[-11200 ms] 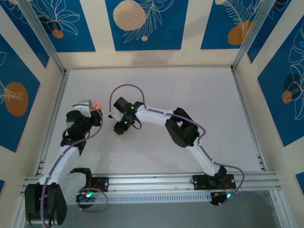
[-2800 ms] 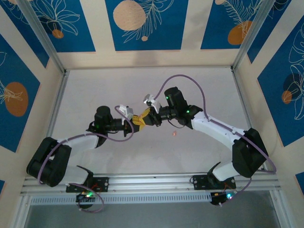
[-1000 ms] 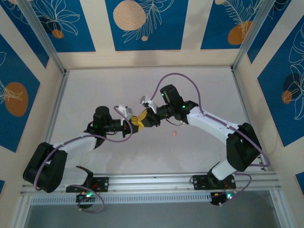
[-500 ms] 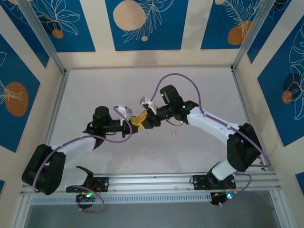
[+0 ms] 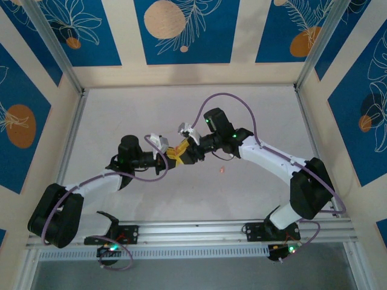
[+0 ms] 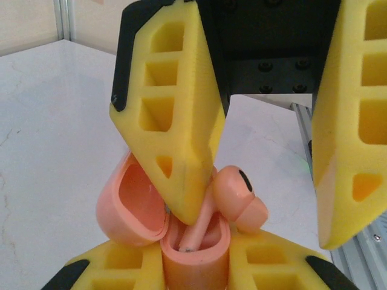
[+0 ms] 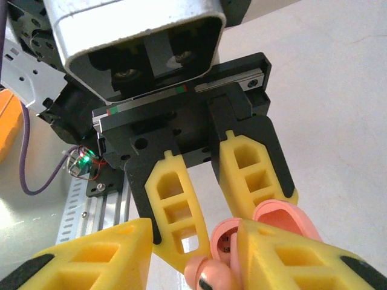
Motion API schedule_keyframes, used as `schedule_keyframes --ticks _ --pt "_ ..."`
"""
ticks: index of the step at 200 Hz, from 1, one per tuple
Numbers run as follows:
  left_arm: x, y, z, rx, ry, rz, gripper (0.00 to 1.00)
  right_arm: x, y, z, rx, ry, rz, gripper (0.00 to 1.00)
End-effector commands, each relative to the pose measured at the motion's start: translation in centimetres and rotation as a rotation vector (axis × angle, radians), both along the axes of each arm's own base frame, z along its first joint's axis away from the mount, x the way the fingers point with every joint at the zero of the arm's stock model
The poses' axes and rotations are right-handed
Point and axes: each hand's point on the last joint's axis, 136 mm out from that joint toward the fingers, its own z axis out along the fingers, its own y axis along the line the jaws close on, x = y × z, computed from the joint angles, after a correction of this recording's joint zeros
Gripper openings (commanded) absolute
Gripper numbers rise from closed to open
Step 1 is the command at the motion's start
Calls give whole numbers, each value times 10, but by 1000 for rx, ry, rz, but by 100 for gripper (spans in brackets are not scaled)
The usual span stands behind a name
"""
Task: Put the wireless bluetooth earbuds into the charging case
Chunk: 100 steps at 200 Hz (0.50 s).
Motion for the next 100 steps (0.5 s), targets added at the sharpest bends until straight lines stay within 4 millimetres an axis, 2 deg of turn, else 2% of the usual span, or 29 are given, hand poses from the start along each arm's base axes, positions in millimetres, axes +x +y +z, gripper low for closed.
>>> schedule_keyframes --ticks 1,61,100 --pt "-13 -8 43 -74 -198 -80 21 6 -5 1 -22 -1 -52 45" --pt "-10 -7 41 -67 -204 -53 22 9 -5 7 2 2 -83 47" --pt "17 3 22 25 -197 123 22 21 -14 10 29 81 -171 47"
